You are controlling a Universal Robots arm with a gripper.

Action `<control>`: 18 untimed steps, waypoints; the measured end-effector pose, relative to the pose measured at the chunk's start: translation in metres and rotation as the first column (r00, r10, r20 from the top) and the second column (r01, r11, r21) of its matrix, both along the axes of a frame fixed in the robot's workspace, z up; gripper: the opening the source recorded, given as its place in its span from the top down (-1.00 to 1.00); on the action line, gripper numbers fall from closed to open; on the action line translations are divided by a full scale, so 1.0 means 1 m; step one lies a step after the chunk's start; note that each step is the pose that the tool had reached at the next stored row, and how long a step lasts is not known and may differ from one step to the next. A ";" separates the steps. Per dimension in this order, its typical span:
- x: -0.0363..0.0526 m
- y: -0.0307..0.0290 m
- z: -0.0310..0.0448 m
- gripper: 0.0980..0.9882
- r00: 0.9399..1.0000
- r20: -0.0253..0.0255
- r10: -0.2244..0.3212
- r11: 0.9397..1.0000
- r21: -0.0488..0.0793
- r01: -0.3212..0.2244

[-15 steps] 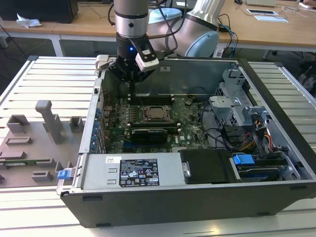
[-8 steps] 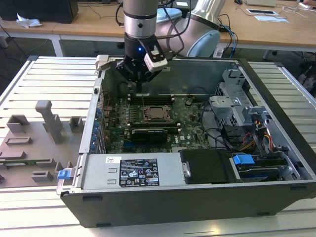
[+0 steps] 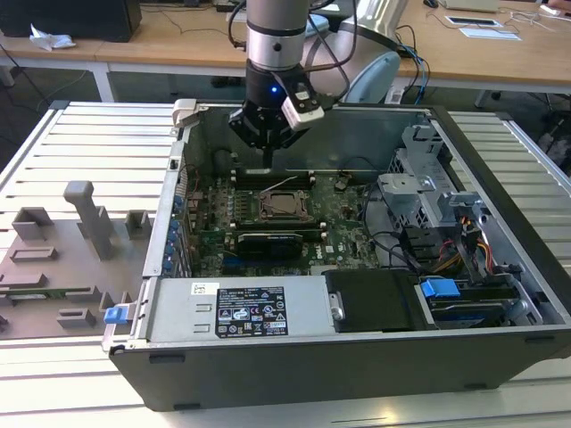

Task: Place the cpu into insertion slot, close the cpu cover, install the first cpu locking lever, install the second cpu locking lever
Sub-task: 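Install the first cpu locking lever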

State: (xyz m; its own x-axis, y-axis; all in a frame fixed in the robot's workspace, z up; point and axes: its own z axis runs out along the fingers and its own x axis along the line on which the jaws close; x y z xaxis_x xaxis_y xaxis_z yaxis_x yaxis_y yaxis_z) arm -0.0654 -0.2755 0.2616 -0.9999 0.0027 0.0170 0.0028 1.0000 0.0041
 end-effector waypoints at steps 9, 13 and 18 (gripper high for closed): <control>0.0038 -0.0006 -0.0093 0.98 1.000 -0.002 -0.002 1.000 0.008 0.002; 0.0038 -0.0067 -0.0174 0.98 1.000 -0.002 -0.003 0.999 0.035 0.003; 0.0053 -0.0074 -0.0271 0.98 1.000 -0.002 -0.003 0.999 0.049 0.003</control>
State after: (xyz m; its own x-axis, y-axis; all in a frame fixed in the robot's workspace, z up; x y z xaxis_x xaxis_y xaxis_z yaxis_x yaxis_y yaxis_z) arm -0.0601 -0.2830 0.2345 -0.9998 0.0046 0.0192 0.0056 0.9986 0.0530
